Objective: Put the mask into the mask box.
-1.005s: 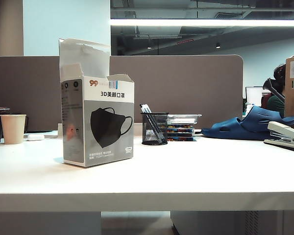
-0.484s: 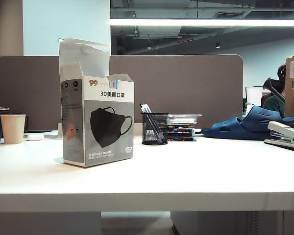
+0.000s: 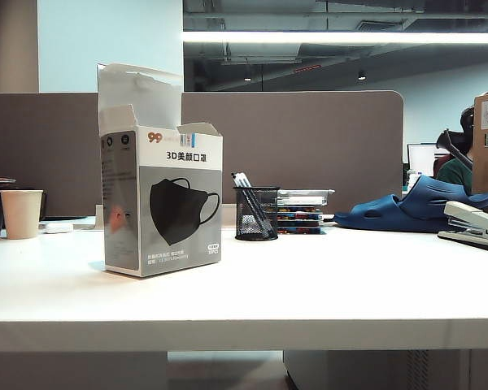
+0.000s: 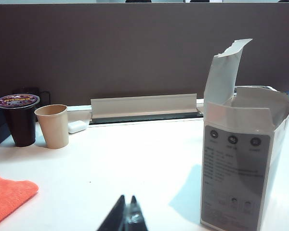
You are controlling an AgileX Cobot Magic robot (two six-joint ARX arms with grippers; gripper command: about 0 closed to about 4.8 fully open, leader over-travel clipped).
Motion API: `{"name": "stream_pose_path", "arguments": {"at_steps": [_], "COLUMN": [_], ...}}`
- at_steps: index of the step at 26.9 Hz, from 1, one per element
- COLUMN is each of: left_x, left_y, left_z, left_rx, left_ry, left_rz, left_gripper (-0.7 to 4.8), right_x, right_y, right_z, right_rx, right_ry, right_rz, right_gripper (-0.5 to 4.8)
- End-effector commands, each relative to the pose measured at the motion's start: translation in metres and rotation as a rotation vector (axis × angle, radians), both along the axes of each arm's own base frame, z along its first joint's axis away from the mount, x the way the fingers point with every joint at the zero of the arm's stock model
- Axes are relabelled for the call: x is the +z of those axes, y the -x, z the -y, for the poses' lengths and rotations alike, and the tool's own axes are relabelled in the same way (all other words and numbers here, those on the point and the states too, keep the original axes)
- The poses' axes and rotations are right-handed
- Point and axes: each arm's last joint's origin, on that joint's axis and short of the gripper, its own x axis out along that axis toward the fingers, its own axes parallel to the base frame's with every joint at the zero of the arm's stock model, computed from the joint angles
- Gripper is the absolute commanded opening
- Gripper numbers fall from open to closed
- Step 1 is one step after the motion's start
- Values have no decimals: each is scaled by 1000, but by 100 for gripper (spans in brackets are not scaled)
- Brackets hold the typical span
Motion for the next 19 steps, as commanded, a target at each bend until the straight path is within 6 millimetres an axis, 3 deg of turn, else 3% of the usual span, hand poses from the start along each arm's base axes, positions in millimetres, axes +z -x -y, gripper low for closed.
{"name": "stream_pose_path", "arguments": {"at_steps": [1, 19], "left_x": [2, 1], "left_y": [0, 0], "left_z": [0, 0], "left_rx": [-3, -3], "left_ry": [5, 2], "left_rz": [15, 11], "left_gripper": [-6, -6], "right_x": [0, -2], "right_y": [0, 0], "right_z": [0, 0], "right_rx": [-4, -4], "right_ry": [0, 3], "right_rz": [14, -4], "right_gripper": [-8, -8]}}
